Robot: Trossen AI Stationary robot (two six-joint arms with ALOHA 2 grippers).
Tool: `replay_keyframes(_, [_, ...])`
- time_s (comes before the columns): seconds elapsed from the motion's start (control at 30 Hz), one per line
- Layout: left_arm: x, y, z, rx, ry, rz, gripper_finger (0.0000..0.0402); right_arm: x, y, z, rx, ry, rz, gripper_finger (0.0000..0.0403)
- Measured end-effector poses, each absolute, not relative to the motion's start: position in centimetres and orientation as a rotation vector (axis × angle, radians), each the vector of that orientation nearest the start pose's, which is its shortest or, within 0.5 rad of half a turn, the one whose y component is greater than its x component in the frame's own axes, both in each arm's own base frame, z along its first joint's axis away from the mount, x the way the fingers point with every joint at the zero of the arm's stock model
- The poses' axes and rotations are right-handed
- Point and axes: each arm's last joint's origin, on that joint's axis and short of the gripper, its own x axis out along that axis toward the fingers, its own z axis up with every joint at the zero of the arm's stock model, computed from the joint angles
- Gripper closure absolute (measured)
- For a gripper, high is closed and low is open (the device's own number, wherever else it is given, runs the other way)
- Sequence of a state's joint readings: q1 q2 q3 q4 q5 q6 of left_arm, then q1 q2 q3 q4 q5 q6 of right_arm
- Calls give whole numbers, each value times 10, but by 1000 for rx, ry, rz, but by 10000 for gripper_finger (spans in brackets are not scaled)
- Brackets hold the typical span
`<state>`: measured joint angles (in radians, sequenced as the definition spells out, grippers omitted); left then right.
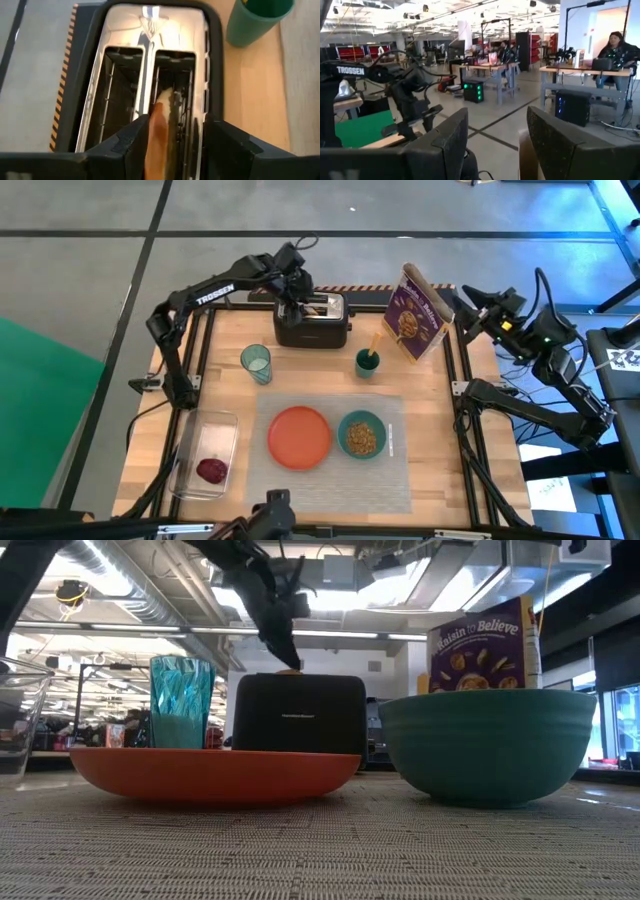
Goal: Arrange a breakfast setting
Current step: Put the toasted bagel into the orange plate
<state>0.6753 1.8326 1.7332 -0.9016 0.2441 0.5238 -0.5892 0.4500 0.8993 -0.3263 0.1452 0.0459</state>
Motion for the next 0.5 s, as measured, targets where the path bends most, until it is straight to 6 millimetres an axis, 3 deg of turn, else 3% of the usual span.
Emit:
replay_keyframes(0.2, [305, 243, 309, 75, 1016, 168, 240, 58, -44, 389, 21, -123, -731, 210])
replay_keyframes(0.5, [298, 247, 306, 47, 1048, 152, 311, 58, -44, 389, 21, -124, -732, 210])
